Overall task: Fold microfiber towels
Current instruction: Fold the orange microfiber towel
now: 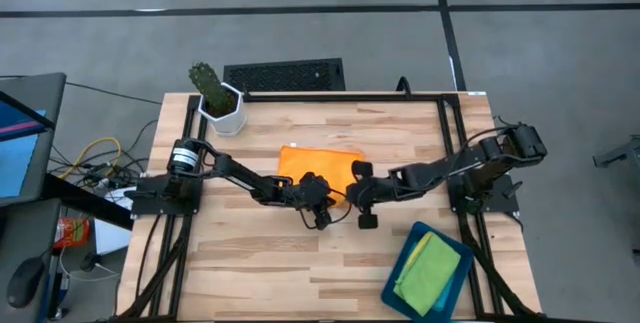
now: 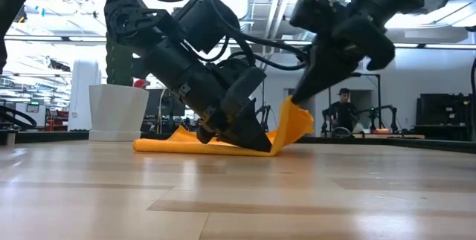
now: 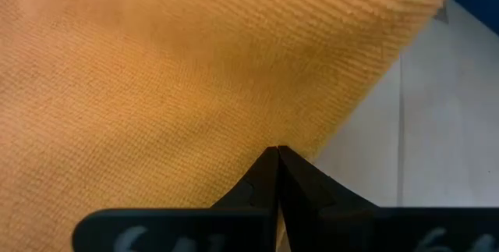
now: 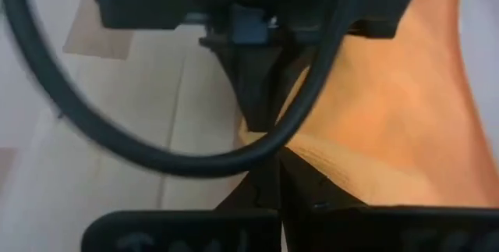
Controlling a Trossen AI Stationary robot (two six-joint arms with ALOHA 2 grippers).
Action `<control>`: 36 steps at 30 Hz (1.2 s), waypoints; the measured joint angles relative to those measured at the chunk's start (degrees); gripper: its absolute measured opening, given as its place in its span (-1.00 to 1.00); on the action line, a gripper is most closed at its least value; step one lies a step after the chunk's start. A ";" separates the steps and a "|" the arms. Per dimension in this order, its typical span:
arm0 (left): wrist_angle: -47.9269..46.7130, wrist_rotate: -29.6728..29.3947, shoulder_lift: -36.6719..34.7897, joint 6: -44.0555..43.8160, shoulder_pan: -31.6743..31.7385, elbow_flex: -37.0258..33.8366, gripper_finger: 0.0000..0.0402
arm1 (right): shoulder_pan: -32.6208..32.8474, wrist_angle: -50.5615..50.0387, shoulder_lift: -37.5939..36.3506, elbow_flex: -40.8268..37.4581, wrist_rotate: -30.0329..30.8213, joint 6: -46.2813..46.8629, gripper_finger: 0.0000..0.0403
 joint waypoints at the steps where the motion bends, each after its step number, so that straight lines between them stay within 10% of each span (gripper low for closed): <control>1: -0.02 -0.08 0.00 0.00 -0.02 0.00 -1.00 | -0.21 0.16 0.00 0.20 -0.05 -0.80 -0.92; 20: -0.58 2.22 -1.01 0.67 -0.02 -0.18 -1.00 | -3.33 8.14 10.00 3.28 -7.26 -3.68 -0.89; 36: -26.91 0.93 -14.76 8.01 0.15 -0.31 -1.00 | -3.43 8.63 16.17 9.89 -7.47 -8.67 -0.90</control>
